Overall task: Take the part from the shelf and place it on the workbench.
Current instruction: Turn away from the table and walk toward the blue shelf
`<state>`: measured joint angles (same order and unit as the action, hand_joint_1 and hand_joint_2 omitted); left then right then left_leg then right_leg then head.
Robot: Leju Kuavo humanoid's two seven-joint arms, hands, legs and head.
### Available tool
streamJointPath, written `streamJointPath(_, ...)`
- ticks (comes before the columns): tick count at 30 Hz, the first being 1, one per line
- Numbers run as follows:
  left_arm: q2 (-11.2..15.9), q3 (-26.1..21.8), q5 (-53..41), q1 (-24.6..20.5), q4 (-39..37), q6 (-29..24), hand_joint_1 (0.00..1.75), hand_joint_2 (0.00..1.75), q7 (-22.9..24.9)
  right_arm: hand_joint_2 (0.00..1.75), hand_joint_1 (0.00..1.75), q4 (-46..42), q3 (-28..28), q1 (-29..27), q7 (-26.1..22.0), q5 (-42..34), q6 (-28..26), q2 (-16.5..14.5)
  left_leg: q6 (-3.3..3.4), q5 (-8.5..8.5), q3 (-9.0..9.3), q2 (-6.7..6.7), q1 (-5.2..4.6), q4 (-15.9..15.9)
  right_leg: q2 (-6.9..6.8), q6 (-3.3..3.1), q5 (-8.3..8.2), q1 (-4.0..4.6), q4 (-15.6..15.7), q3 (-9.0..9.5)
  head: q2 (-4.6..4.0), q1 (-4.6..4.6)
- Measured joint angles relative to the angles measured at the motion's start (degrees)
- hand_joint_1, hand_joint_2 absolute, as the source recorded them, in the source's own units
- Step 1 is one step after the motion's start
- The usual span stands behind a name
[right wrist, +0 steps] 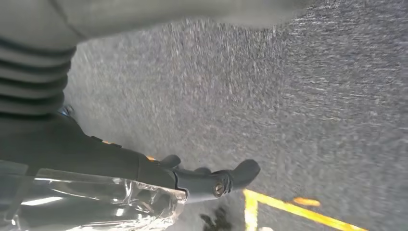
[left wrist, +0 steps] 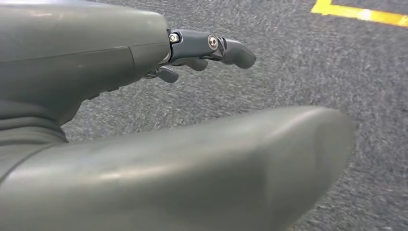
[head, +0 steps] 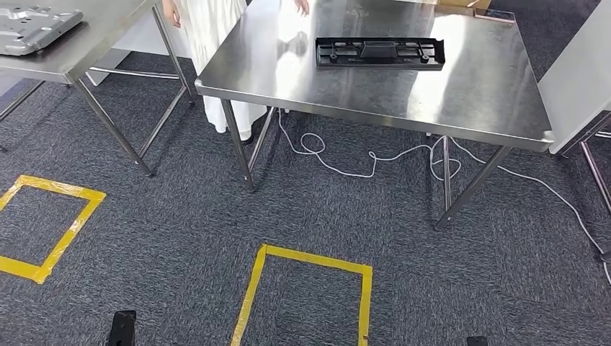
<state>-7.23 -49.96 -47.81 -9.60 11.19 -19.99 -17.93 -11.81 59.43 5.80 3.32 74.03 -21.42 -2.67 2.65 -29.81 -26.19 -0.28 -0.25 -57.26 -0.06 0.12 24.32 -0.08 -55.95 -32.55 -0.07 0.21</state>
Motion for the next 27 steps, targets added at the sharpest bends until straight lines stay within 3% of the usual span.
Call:
streamJointPath(1, -0.01, 0.01, -0.08, -0.16, 0.01, -0.13, 0.00, 0.00, 0.14, 0.00, 0.00, 0.04, -0.34, 0.03, 0.00, 0.33, 0.00, -0.03, 0.22, -0.18, 0.63, 0.03, -0.21, 1.38, -0.04, 0.45, -0.52, -0.01, 0.05, -0.26, 0.00, -0.03)
streamJointPath(3, -0.09, 0.01, -0.12, -0.34, -0.01, -0.24, 0.00, 0.00, 0.32, 0.00, 0.00, 0.15, -0.89, -0.02, 0.04, 0.62, 0.01, -0.05, 0.77, 0.70, 0.13, 0.20, -0.19, 2.56, -0.04, 1.09, -0.98, 0.00, -0.05, -1.03, 0.00, -0.12)
streamJointPath(5, -0.28, 0.01, -0.21, -0.46, -0.05, -0.28, 0.00, 0.00, 0.50, 0.00, 0.00, 0.27, -1.19, -0.16, 0.25, 0.67, 0.11, 0.01, 1.36, 2.10, -0.92, 0.39, 0.14, 3.72, 0.02, 0.84, 1.82, 0.09, -2.88, -2.76, 0.00, 0.02)
streamJointPath(7, -0.42, 0.01, -0.51, -0.45, -0.08, -0.31, 0.00, 0.00, 0.67, 0.00, 0.00, 0.32, -1.29, -0.21, 0.52, 0.66, 0.45, 0.20, 1.36, 3.29, -2.40, 0.45, 0.29, 3.98, 0.04, 0.42, 6.69, -0.29, -9.65, -5.09, 0.00, 0.33)
streamJointPath(8, -0.46, 0.02, -0.71, -0.41, -0.08, -0.32, 0.00, 0.00, 0.67, 0.00, 0.00, 0.33, -1.32, -0.23, 0.65, 0.65, 0.66, 0.28, 1.16, 3.89, -3.24, 0.54, 0.34, 3.97, 0.04, 0.69, 8.03, -0.53, -13.40, -5.95, 0.00, 0.40)
streamJointPath(9, -0.52, 0.05, -0.95, -0.38, -0.08, -0.36, 0.00, 0.00, 0.62, 0.00, 0.00, 0.34, -1.35, -0.26, 0.75, 0.63, 0.84, 0.32, 0.97, 4.51, -4.08, 0.65, 0.39, 3.96, 0.03, 1.36, 8.07, -0.78, -16.24, -6.27, 0.00, 0.44)
streamJointPath(10, -0.60, 0.11, -1.15, -0.37, -0.09, -0.38, 0.00, 0.00, 0.56, 0.00, 0.00, 0.35, -1.37, -0.29, 0.83, 0.61, 0.95, 0.34, 0.71, 5.16, -4.91, 0.78, 0.48, 3.94, 0.03, 2.30, 6.93, -1.05, -17.51, -5.89, 0.00, 0.44)
streamJointPath(11, -0.68, 0.23, -1.40, -0.35, -0.09, -0.40, 0.00, 0.00, 0.55, 0.00, 0.00, 0.36, -1.38, -0.30, 0.90, 0.58, 0.99, 0.34, 0.40, 5.75, -5.70, 0.90, 0.59, 3.87, 0.03, 3.28, 5.15, -1.33, -16.78, -4.57, 0.00, 0.44)
streamJointPath(12, -0.74, 0.41, -1.65, -0.34, -0.10, -0.40, 0.00, 0.00, 0.62, 0.00, 0.00, 0.36, -1.38, -0.30, 0.92, 0.55, 0.99, 0.34, 0.04, 6.28, -6.43, 0.96, 0.70, 3.71, 0.02, 4.03, 3.66, -1.65, -13.98, -2.24, 0.00, 0.44)
streamJointPath(13, -0.76, 0.64, -1.87, -0.34, -0.10, -0.26, 0.00, 0.00, 0.72, 0.00, 0.00, 0.36, -1.38, -0.27, 0.92, 0.50, 1.00, 0.32, -0.36, 6.70, -7.15, 0.99, 0.72, 3.36, 0.04, 4.38, 3.30, -1.84, -9.48, 1.14, 0.00, 0.50)
streamJointPath(15, -0.75, 1.10, -2.39, -0.39, -0.09, 0.14, 0.00, 0.00, 0.98, 0.00, 0.00, 0.38, -1.39, -0.23, 0.93, 0.30, 1.03, 0.32, -1.13, 7.36, -8.17, 1.00, 0.56, 2.48, 0.22, 3.61, 5.16, -1.70, -0.81, 6.60, 0.00, 0.53)
streamJointPath(16, -0.74, 1.28, -2.63, -0.43, -0.08, 0.39, 0.00, 0.00, 1.16, 0.00, 0.00, 0.39, -1.39, -0.26, 0.98, 0.17, 1.05, 0.29, -1.36, 7.57, -8.48, 1.02, 0.47, 2.12, 0.34, 3.01, 6.31, -1.59, 1.53, 7.90, 0.00, 0.49)
streamJointPath(18, -0.78, 1.52, -2.95, -0.43, -0.10, 0.88, 0.00, 0.00, 1.56, 0.00, 0.00, 0.45, -1.38, -0.47, 1.20, -0.12, 1.07, 0.20, -1.81, 7.56, -8.88, 1.02, 0.81, 1.49, 0.49, 1.81, 6.78, -1.79, 1.97, 7.65, 0.00, 0.21)
streamJointPath(19, -0.81, 1.59, -3.02, -0.37, -0.11, 1.12, 0.00, 0.00, 1.75, 0.00, 0.00, 0.48, -1.36, -0.57, 1.32, -0.23, 1.07, 0.13, -2.01, 6.44, -9.26, 0.98, 1.07, 0.57, 0.52, 1.21, 6.57, -1.87, 1.84, 7.43, 0.00, 0.13)
streamJointPath(20, -0.84, 1.64, -3.03, -0.31, -0.12, 1.30, 0.00, 0.00, 1.87, 0.00, 0.00, 0.50, -1.35, -0.63, 1.41, -0.31, 1.07, 0.09, -2.24, 4.49, -9.95, 0.91, 1.29, -1.29, 0.58, 0.57, 6.24, -1.83, 1.76, 7.16, 0.00, 0.03)
streamJointPath(22, -0.87, 1.77, -3.03, -0.26, -0.13, 1.43, 0.00, 0.00, 2.03, 0.00, 0.00, 0.51, -1.33, -0.64, 1.49, -0.33, 1.07, 0.07, -2.51, -0.82, -12.18, 0.78, 1.41, -7.91, 0.80, -0.33, 5.53, -1.46, 1.63, 6.69, 0.00, -0.04)
streamJointPath(23, -0.88, 1.86, -3.03, -0.26, -0.13, 1.51, 0.00, 0.00, 2.10, 0.00, 0.00, 0.51, -1.33, -0.69, 1.54, -0.32, 1.07, 0.06, -2.54, -2.69, -13.33, 0.76, 1.41, -11.65, 1.02, -0.51, 5.26, -1.26, 1.50, 6.39, 0.00, -0.08)
streamJointPath(24, -0.90, 1.94, -3.03, -0.23, -0.13, 1.63, 0.00, 0.00, 2.17, 0.00, 0.00, 0.52, -1.33, -0.76, 1.59, -0.31, 1.09, 0.05, -2.48, -3.44, -13.93, 0.73, 1.40, -14.26, 1.33, -0.58, 5.05, -1.06, 1.33, 6.10, 0.00, -0.07)
streamJointPath(25, -0.91, 2.02, -3.03, -0.20, -0.13, 1.77, 0.00, 0.00, 2.23, 0.00, 0.00, 0.54, -1.33, -0.82, 1.67, -0.28, 1.11, 0.03, -2.29, -3.03, -13.64, 0.66, 1.39, -15.00, 1.71, -0.57, 4.92, -0.87, 1.13, 5.77, 0.00, -0.09)
streamJointPath(27, -0.93, 2.20, -3.03, -0.15, -0.14, 2.08, 0.00, 0.00, 2.29, 0.00, 0.00, 0.58, -1.33, -0.89, 1.77, -0.20, 1.17, -0.03, -1.36, 0.30, -10.19, -0.35, 1.29, -10.23, 2.68, -0.54, 4.86, -0.55, 0.74, 5.47, 0.00, -0.10)
